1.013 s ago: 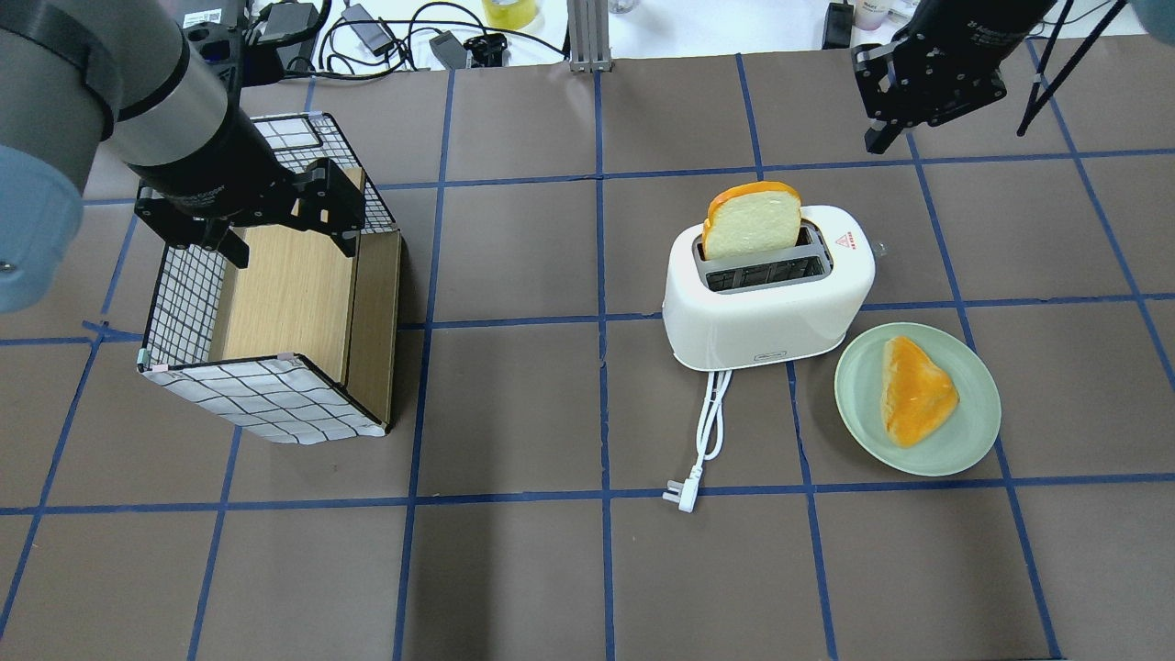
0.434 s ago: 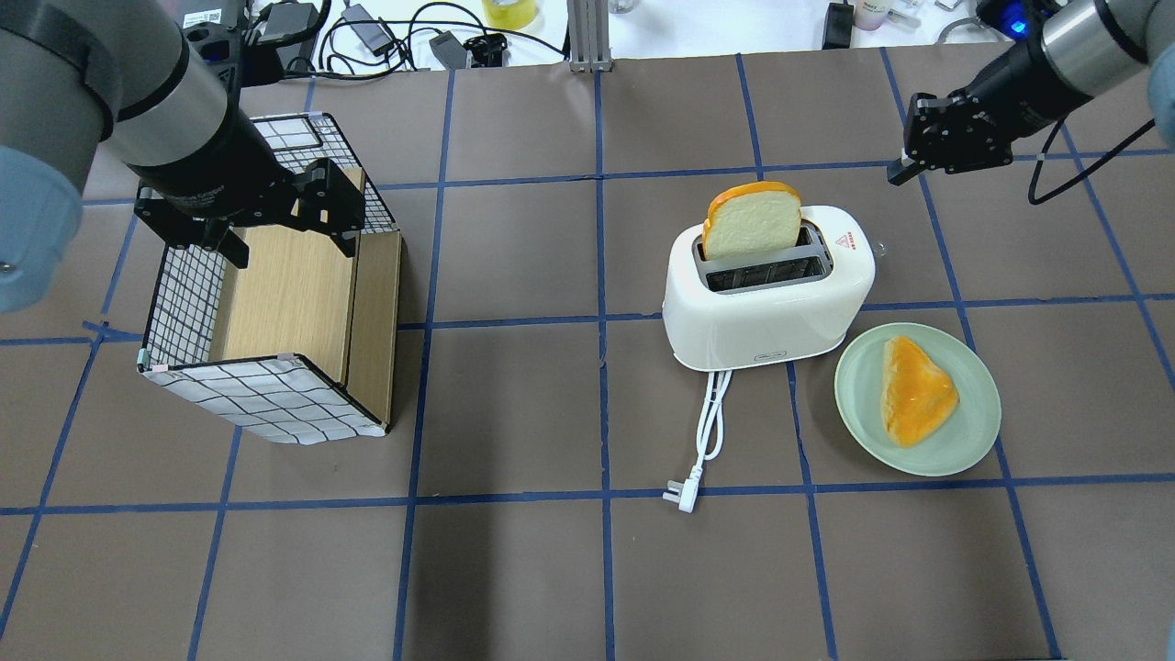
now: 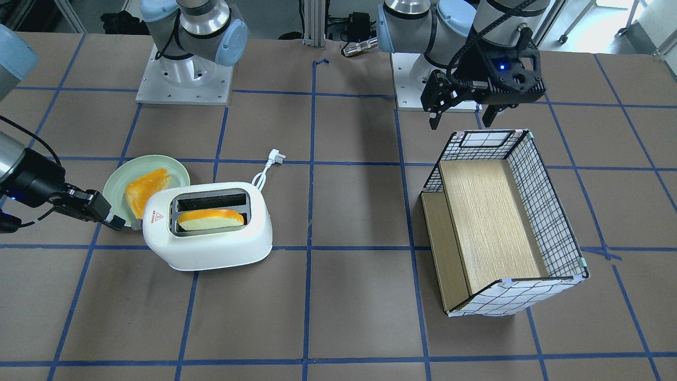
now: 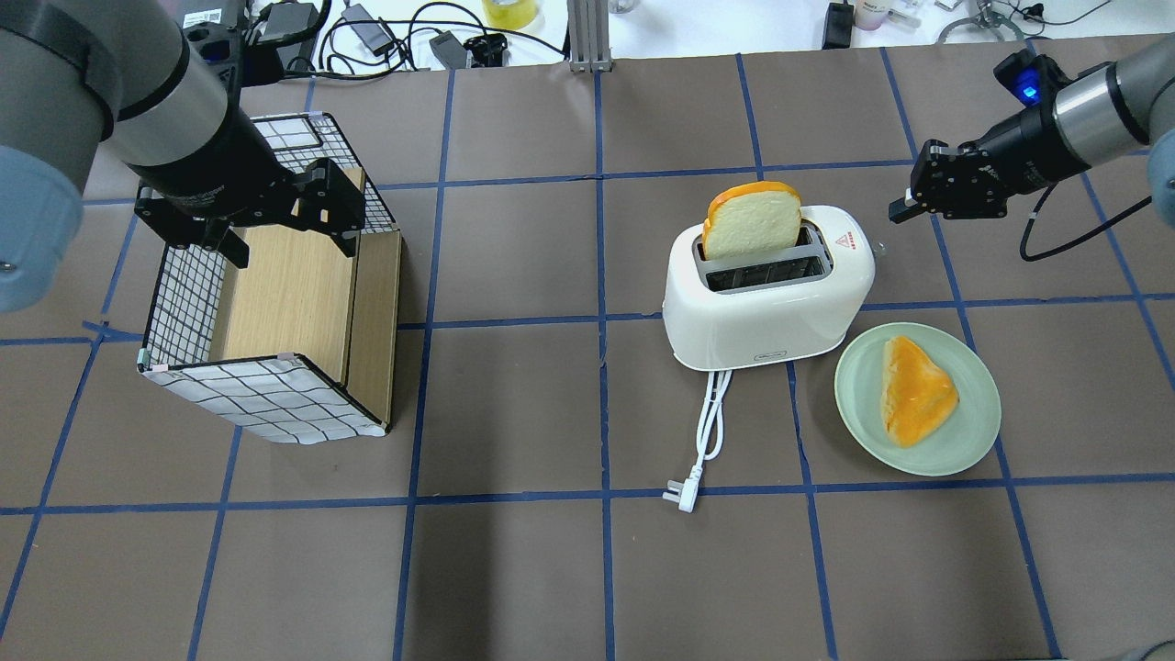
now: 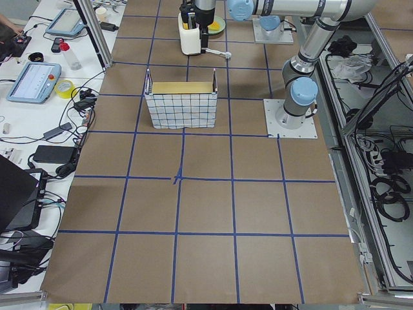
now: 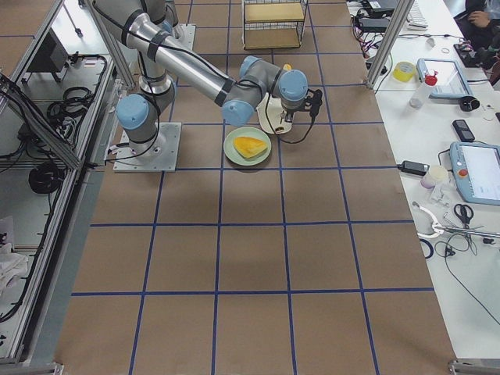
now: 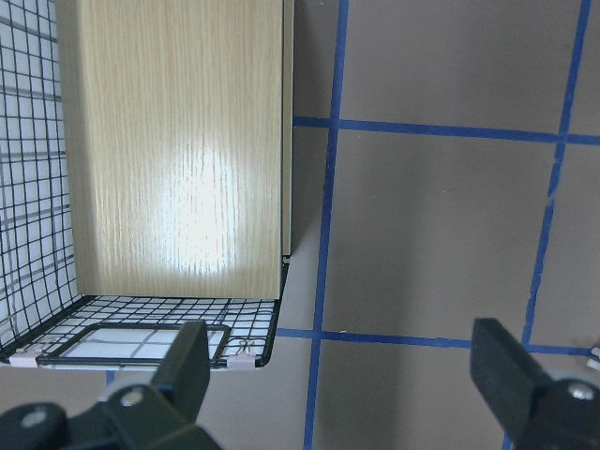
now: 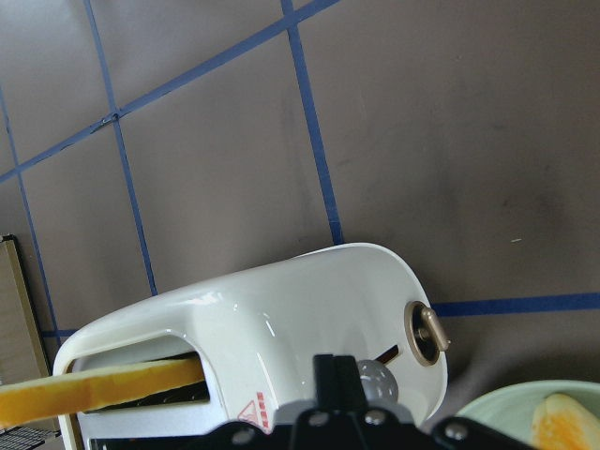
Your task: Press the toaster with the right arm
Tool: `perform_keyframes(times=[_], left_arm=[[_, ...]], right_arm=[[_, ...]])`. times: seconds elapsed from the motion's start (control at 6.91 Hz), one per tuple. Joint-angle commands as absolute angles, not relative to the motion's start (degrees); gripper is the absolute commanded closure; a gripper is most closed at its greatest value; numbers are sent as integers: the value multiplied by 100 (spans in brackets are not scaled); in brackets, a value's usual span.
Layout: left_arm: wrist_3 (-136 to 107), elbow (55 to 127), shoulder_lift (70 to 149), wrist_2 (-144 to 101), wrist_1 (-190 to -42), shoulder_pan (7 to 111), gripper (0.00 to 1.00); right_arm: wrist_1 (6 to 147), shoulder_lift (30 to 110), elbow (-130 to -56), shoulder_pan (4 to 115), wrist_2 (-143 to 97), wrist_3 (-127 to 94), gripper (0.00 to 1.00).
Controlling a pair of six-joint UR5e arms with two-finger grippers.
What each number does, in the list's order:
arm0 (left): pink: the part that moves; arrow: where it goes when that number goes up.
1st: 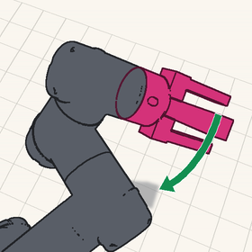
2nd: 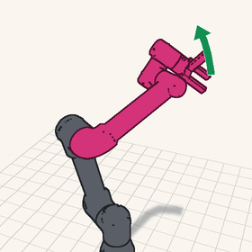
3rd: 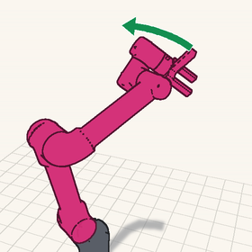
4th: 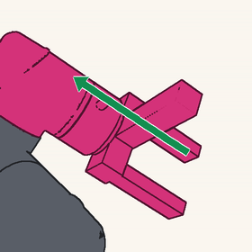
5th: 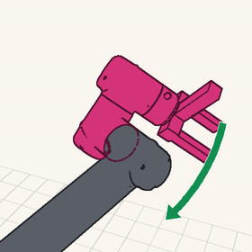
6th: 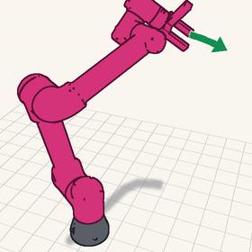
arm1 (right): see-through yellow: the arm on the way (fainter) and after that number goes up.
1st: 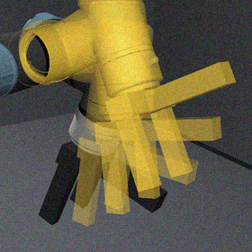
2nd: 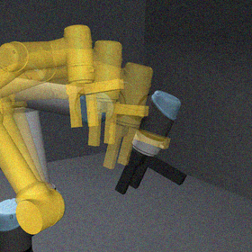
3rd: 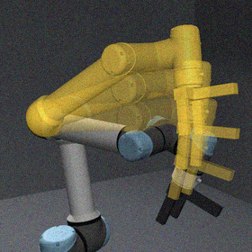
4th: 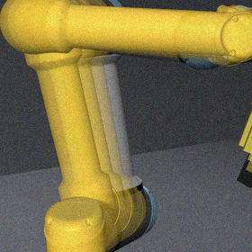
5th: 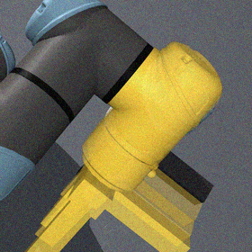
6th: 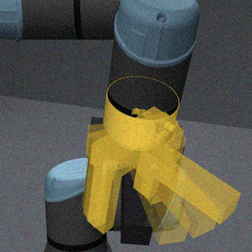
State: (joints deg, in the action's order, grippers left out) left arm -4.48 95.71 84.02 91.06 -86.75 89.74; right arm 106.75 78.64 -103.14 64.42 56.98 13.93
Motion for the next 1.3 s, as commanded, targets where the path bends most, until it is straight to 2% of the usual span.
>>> perform_keyframes(times=[0.0, 1.16], left_arm=[[-448, 9571, 8402, 9105, -8675, 8974, 0], [-448, 9571, 8402, 9105, -8675, 8974, 0]], right_arm=[[10723, 7831, -10485, 6425, 5581, 1397, 100], [10978, 7664, -10547, 6425, 5511, 1397, 100]])
